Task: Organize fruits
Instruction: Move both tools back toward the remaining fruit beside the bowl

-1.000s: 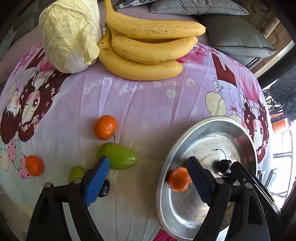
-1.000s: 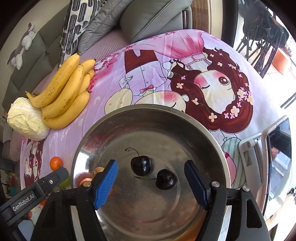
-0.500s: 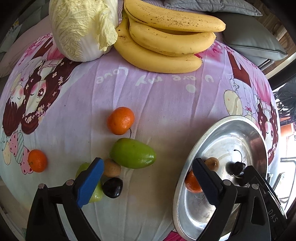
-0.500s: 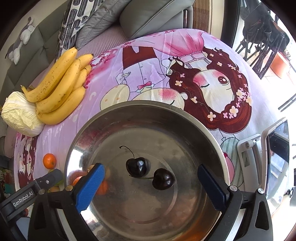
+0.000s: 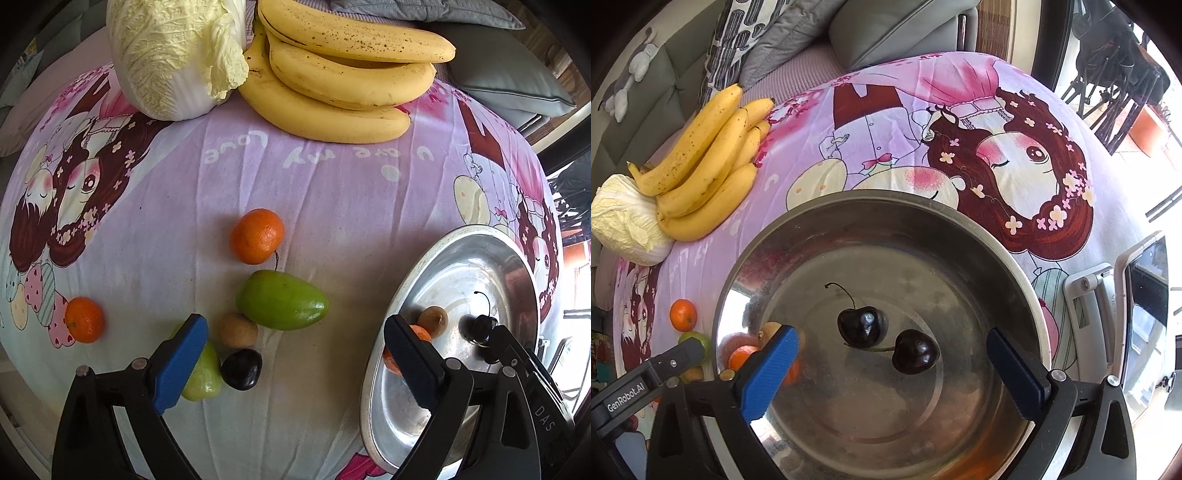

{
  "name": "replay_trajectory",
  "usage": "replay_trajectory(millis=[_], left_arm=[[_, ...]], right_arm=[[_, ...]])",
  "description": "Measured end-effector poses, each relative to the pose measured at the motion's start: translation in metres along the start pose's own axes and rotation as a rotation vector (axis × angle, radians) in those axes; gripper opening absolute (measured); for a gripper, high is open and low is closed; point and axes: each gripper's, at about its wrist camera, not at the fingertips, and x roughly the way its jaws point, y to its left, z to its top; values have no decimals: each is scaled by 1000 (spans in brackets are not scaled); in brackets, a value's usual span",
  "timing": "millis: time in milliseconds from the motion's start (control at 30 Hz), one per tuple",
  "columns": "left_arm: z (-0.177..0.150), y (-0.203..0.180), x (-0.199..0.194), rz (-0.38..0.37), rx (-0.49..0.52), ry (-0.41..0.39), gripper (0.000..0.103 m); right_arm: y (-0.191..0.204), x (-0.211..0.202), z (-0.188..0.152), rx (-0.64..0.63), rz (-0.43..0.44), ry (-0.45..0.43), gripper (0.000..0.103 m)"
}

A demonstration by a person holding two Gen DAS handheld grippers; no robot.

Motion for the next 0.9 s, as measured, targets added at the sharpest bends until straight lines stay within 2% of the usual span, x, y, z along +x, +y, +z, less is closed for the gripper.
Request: replay_trajectory(millis=[100,400,667,900], left_arm=[[-3,9,-2,-7,-1,6,96],[-16,47,-6,-7,-44,-1,96],[-28,83,-15,11,-86,-45,96],[-35,108,-16,29,-105,-56,96]], right_arm=[[1,-2,0,6,58,3,103],[11,1,-2,-8,86,18,103],[24,3,-4,-15,170,36,103],[32,3,-8,-17,198,34,103]])
